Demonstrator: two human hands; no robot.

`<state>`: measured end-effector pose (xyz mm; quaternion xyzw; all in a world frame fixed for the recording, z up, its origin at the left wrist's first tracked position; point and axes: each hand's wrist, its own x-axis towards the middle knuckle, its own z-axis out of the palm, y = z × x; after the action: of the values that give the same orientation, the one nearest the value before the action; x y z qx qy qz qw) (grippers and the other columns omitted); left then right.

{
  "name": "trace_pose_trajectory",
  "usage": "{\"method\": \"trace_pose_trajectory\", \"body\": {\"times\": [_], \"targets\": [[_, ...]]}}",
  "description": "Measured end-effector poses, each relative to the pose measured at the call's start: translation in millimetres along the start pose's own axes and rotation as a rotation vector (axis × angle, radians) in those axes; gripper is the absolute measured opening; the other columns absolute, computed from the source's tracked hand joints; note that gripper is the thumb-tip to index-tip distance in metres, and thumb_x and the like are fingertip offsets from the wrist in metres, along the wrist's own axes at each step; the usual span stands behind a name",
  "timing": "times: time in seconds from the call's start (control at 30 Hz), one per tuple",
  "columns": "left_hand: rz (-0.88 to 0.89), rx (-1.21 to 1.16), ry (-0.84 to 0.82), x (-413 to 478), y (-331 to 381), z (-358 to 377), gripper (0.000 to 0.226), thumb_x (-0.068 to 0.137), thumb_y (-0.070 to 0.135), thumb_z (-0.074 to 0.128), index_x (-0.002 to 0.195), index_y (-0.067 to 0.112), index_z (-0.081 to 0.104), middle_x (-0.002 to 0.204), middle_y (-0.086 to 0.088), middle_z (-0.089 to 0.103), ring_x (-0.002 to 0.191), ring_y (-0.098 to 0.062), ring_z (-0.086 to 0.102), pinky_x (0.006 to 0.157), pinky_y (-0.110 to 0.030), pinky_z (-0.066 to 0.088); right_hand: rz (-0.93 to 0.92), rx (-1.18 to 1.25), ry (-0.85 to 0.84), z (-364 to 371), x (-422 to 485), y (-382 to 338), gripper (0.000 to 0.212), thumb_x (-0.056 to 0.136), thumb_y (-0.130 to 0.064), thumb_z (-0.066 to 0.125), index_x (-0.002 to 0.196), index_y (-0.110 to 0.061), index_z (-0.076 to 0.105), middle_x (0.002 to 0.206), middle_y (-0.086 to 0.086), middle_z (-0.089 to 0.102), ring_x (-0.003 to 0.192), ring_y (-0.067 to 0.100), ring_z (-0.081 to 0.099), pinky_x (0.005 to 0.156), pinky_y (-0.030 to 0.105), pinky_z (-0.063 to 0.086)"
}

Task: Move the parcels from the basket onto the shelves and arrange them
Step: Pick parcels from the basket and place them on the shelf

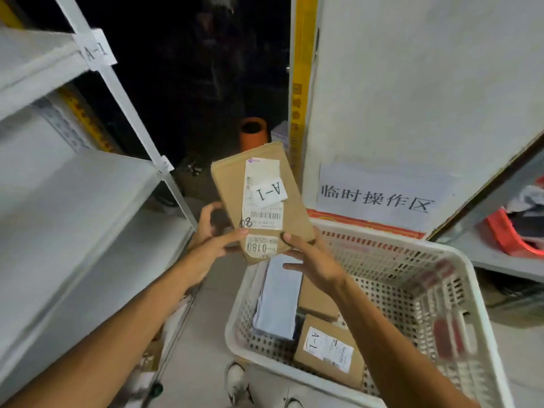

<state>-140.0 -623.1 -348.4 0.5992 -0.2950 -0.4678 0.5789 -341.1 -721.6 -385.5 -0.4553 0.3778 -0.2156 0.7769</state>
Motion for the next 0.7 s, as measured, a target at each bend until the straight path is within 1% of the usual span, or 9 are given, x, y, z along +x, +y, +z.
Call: {"method": "trace_pose_trajectory", "body": {"times": [0.13,0.2,0.3,0.33,0.4,0.43,0.5,0.6,0.7], "targets": [[0.103,0.03,0.187,-47,33,-33,0.068,0.066,0.023,0.077,0.119,0.032,0.035,0.12,-0.006,0.063,0.1,-0.015,0.068,0.065,-0.032,0.058,-0.086,-0.034,-0.123,55,11,-39,0.071,0.077,-0.02,0.078,0.136,-0.014,0.038,0.129,0.016,0.058,0.109,0.032,0.065,0.088,0.056,0.055],[0.169,0.074,0.314,-71,52,-60,0.079,0.067,0.026,0.081,0.127,0.032,0.031,0.127,-0.002,0.057,0.11,-0.016,0.062,0.075,-0.036,0.056,-0.131,-0.055,-0.174,85,15,-55,0.058,0.08,-0.015,0.077,0.127,-0.015,0.043,0.124,0.013,0.06,0.1,0.028,0.07,0.075,0.043,0.061],[0.243,0.09,0.47,-112,82,-112,0.095,0.065,0.027,0.079,0.139,0.04,0.021,0.136,0.002,0.049,0.116,-0.02,0.057,0.092,-0.043,0.05,-0.168,-0.069,-0.259,128,15,-69,0.041,0.081,-0.014,0.074,0.113,-0.02,0.05,0.112,0.008,0.065,0.088,0.018,0.073,0.06,0.028,0.058],[0.257,0.126,0.503,-127,92,-127,0.097,0.064,0.028,0.077,0.143,0.04,0.022,0.134,0.006,0.051,0.113,-0.015,0.058,0.093,-0.039,0.049,-0.166,-0.075,-0.296,143,13,-70,0.038,0.081,-0.014,0.074,0.111,-0.021,0.052,0.11,0.007,0.066,0.088,0.017,0.073,0.06,0.028,0.057],[0.27,0.244,0.538,-156,107,-152,0.085,0.062,0.033,0.076,0.139,0.034,0.038,0.118,0.012,0.062,0.104,-0.008,0.061,0.086,-0.025,0.049,-0.167,-0.117,-0.369,171,10,-67,0.036,0.082,-0.017,0.074,0.111,-0.024,0.055,0.11,0.005,0.067,0.094,0.019,0.072,0.064,0.031,0.058],[0.28,0.283,0.544,-169,112,-164,0.075,0.062,0.033,0.076,0.131,0.031,0.048,0.112,0.01,0.065,0.102,-0.01,0.062,0.082,-0.023,0.049,-0.176,-0.137,-0.397,185,9,-64,0.036,0.082,-0.017,0.073,0.112,-0.025,0.056,0.111,0.004,0.067,0.097,0.021,0.071,0.067,0.033,0.058],[0.307,0.287,0.578,-196,116,-188,0.05,0.064,0.03,0.08,0.109,0.031,0.058,0.11,0.011,0.063,0.095,-0.012,0.062,0.077,-0.027,0.049,-0.179,-0.139,-0.451,216,4,-56,0.037,0.081,-0.018,0.074,0.114,-0.026,0.058,0.109,0.003,0.068,0.099,0.022,0.069,0.069,0.034,0.058],[0.291,0.256,0.6,-236,110,-218,0.039,0.069,0.029,0.08,0.09,0.032,0.047,0.098,0.014,0.059,0.083,-0.006,0.057,0.065,-0.025,0.045,-0.148,-0.106,-0.5,269,-9,-44,0.05,0.076,-0.026,0.076,0.122,-0.028,0.056,0.11,0.003,0.069,0.101,0.022,0.068,0.074,0.037,0.057],[0.234,0.207,0.585,-277,100,-246,0.05,0.064,0.036,0.082,0.095,0.032,0.042,0.098,0.012,0.065,0.089,-0.008,0.062,0.062,-0.023,0.05,-0.129,-0.127,-0.526,316,-25,-32,0.046,0.08,-0.029,0.074,0.119,-0.033,0.049,0.118,0.007,0.065,0.108,0.025,0.064,0.087,0.045,0.054]]}}
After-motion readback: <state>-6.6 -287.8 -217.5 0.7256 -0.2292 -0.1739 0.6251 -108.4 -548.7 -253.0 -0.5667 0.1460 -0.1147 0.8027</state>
